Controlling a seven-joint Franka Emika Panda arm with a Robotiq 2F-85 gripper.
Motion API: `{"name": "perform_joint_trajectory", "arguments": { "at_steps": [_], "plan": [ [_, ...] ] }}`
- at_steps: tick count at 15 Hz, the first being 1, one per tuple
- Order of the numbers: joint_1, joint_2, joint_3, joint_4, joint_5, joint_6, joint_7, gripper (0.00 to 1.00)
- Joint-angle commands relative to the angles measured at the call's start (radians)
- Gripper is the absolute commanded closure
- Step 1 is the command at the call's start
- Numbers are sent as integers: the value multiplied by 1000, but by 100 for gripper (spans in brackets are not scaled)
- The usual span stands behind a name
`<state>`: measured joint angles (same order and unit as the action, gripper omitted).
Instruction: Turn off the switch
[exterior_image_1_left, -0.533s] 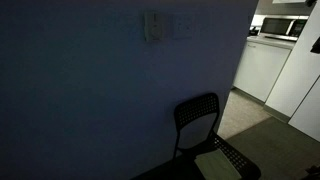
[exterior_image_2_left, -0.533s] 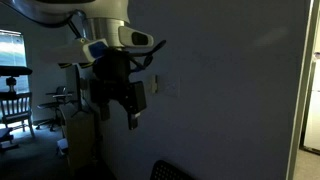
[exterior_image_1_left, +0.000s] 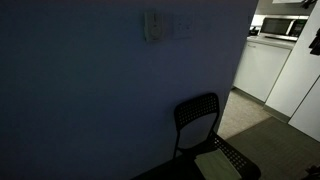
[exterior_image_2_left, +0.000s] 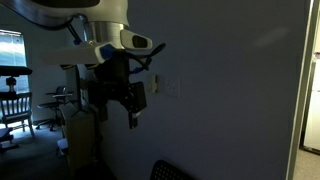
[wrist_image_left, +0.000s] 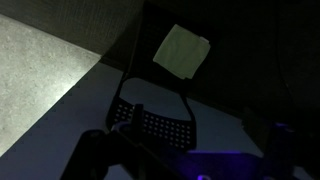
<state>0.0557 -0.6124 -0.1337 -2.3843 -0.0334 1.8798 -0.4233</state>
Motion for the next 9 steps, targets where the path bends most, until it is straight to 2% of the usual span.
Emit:
{"name": "perform_joint_trajectory", "arguments": {
  "at_steps": [1,5,9],
  "plan": [
    [45,104,2,81,-32,-35,-124,0],
    [82,242,8,184,-67,-52,-260,0],
    [72,394,39,307,-143,-83,-385,0]
  ]
}}
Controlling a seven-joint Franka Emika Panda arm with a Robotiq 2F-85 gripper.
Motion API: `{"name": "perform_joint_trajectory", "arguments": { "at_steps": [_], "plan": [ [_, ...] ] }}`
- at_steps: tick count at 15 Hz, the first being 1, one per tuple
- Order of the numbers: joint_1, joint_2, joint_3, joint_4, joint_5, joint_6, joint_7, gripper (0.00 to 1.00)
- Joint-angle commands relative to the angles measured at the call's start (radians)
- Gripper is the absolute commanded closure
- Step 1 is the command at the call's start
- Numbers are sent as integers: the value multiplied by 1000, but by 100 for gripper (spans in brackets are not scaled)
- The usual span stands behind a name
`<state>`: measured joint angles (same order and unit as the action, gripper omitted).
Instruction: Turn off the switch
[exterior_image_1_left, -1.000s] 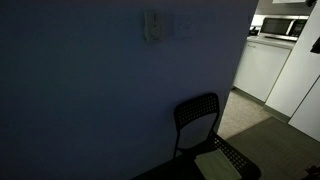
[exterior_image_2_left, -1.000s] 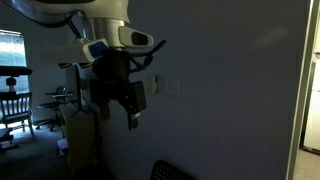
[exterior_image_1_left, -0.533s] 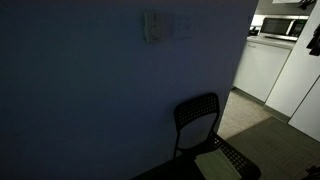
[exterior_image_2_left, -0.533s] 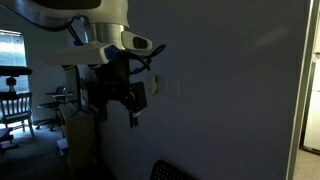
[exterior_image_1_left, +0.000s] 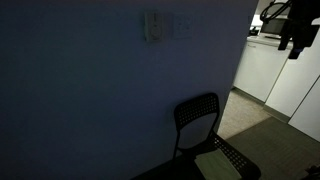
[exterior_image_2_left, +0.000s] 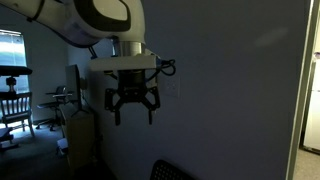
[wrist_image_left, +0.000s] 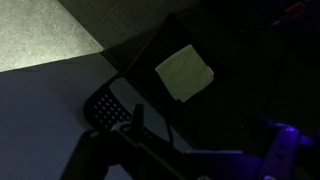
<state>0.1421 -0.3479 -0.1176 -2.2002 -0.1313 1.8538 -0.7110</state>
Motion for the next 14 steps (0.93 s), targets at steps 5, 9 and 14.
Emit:
{"name": "perform_joint_trajectory", "arguments": {
  "at_steps": [5,9,14],
  "plan": [
    [-35,164,58,139,-51,-16,-146,0],
    [-35,154,58,121,-38,39,-149,0],
    [-15,201,60,131,54,251,-312,0]
  ]
}}
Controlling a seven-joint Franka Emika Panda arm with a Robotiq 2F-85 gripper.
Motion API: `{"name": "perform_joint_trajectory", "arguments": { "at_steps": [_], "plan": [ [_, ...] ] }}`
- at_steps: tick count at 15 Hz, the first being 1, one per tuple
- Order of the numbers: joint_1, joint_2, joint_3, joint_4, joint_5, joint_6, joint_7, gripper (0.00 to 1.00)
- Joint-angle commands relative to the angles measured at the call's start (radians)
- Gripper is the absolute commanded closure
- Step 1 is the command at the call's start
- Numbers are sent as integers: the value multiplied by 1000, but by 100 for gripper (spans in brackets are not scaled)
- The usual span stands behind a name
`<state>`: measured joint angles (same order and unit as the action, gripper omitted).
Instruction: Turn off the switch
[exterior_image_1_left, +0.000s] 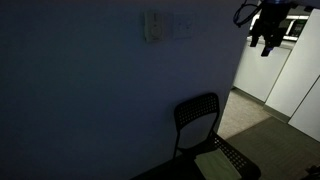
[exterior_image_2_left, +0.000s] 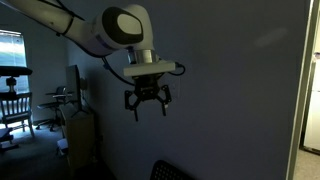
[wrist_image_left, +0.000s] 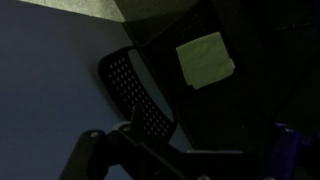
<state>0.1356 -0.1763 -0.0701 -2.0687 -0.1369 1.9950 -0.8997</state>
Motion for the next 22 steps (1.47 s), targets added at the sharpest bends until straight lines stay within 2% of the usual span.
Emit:
{"name": "perform_joint_trajectory", "arguments": {
  "at_steps": [1,5,11,12,13,17,22],
  "plan": [
    [-6,41,15,4,83,143,-175,0],
    [-6,97,35,47,148,229,-394,0],
    [-17,182,72,182,150,258,-564,0],
    [-20,189,77,208,164,221,-561,0],
    [-22,149,84,143,131,251,-510,0],
    [-24,159,90,166,145,236,-524,0],
    [-14,187,113,159,32,387,-554,0]
  ]
}}
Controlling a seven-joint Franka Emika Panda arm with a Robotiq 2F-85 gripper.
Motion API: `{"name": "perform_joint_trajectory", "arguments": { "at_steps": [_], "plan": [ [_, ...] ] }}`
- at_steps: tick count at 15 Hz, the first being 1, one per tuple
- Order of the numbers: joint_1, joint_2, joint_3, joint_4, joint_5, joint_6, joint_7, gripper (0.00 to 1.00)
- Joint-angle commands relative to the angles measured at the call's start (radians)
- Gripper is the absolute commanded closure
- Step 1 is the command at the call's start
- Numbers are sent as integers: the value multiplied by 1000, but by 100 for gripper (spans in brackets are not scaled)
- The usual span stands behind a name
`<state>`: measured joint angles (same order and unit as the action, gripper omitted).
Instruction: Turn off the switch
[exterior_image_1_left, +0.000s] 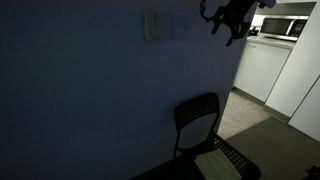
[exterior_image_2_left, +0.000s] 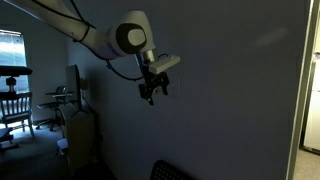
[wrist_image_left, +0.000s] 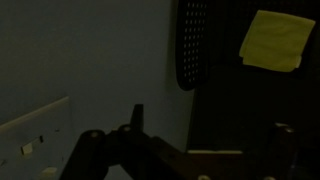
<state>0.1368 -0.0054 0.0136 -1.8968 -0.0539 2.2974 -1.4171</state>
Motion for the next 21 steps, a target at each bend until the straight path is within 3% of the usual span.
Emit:
{"name": "perform_joint_trajectory", "arguments": {
  "at_steps": [1,9,13,16,21],
  "plan": [
    [-13,25,38,-15,-83,113,-37,0],
    [-26,95,55,-51,-254,420,28,0],
    [-35,98,48,-41,-327,472,78,0],
    [-39,90,58,-29,-299,444,72,0],
    [-32,83,75,19,-69,335,-82,0]
  ]
}}
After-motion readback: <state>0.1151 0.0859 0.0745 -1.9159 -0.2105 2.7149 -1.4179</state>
